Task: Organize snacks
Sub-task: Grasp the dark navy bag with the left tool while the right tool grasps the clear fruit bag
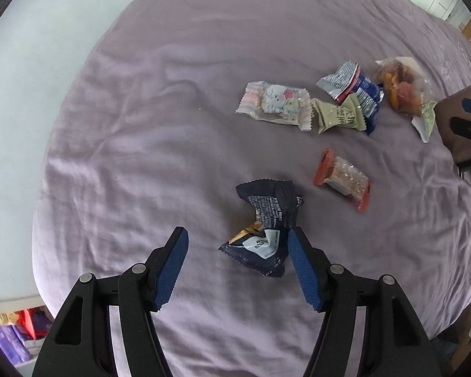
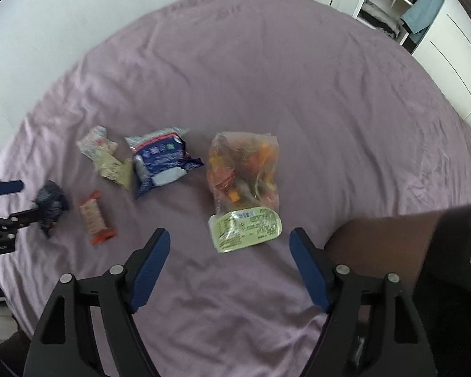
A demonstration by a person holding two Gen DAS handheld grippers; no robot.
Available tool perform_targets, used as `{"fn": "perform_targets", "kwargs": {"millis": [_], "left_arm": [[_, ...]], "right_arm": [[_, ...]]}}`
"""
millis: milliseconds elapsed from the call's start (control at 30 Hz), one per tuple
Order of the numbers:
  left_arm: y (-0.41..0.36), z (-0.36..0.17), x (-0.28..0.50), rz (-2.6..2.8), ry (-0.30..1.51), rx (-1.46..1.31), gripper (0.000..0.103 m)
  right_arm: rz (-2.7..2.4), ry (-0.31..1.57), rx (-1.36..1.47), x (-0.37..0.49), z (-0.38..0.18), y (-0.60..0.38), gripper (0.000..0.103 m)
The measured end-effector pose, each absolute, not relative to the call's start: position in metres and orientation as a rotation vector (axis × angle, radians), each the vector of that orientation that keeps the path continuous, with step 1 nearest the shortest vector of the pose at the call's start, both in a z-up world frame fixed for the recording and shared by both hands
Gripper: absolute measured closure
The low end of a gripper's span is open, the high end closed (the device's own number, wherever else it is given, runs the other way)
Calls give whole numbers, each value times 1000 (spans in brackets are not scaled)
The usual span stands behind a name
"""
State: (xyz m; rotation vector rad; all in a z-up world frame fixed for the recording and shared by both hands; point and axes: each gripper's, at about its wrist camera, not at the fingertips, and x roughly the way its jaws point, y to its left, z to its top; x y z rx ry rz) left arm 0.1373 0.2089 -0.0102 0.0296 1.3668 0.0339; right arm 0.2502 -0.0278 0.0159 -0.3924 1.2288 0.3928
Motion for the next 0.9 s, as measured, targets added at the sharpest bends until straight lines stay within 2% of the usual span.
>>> {"fn": "perform_targets", "kwargs": {"millis": [133, 900], "left_arm": [[210, -17, 146, 16, 1370, 31, 35], [217, -70, 185, -26, 1440, 30, 34]], "right_arm": [[386, 1252, -444, 269, -6, -20, 3], [370, 1327, -453, 317, -54, -1, 3]]}}
